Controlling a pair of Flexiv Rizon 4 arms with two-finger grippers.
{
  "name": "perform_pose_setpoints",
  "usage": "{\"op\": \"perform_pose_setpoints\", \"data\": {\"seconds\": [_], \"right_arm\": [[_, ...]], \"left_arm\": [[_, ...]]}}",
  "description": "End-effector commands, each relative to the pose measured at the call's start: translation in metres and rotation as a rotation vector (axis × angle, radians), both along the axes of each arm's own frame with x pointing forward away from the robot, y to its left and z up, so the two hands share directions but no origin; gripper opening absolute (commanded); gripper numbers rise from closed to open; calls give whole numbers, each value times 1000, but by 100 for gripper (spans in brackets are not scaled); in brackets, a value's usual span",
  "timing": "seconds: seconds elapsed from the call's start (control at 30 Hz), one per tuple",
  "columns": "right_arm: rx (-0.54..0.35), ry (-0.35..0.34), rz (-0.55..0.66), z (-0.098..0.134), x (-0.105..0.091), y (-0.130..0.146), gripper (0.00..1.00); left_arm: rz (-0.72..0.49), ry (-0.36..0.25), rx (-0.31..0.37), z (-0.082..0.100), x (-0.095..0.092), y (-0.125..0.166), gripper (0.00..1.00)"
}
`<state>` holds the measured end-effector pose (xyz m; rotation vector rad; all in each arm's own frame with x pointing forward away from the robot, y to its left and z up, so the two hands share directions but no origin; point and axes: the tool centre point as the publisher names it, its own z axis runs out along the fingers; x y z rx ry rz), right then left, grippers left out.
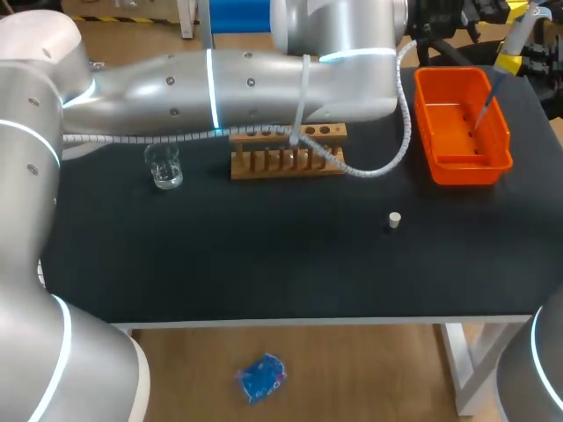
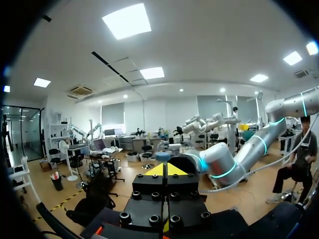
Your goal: Invert the test tube, pick up the pipette, mount the tip to pipette, aspirate from beaker and dispense into the tube, eject the tip, return the pipette, and cap with the stopper.
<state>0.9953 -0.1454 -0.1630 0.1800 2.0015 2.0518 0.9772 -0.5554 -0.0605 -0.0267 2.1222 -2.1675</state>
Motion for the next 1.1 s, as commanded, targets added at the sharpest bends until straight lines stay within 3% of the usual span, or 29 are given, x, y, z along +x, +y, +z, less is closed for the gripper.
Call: {"op": "perform_pose_setpoints", "data": {"seconds": [0.03, 0.77, 1.1], "right_arm": [[0, 0, 4, 0, 1, -1, 0], [0, 0, 4, 0, 1, -1, 0], [0, 0, 4, 0, 1, -1, 0]], "left_arm": [[6, -10, -76, -3, 1, -5, 0], [15, -34, -15, -3, 5, 0, 0], [-5, -13, -5, -11, 5, -6, 0]]}}
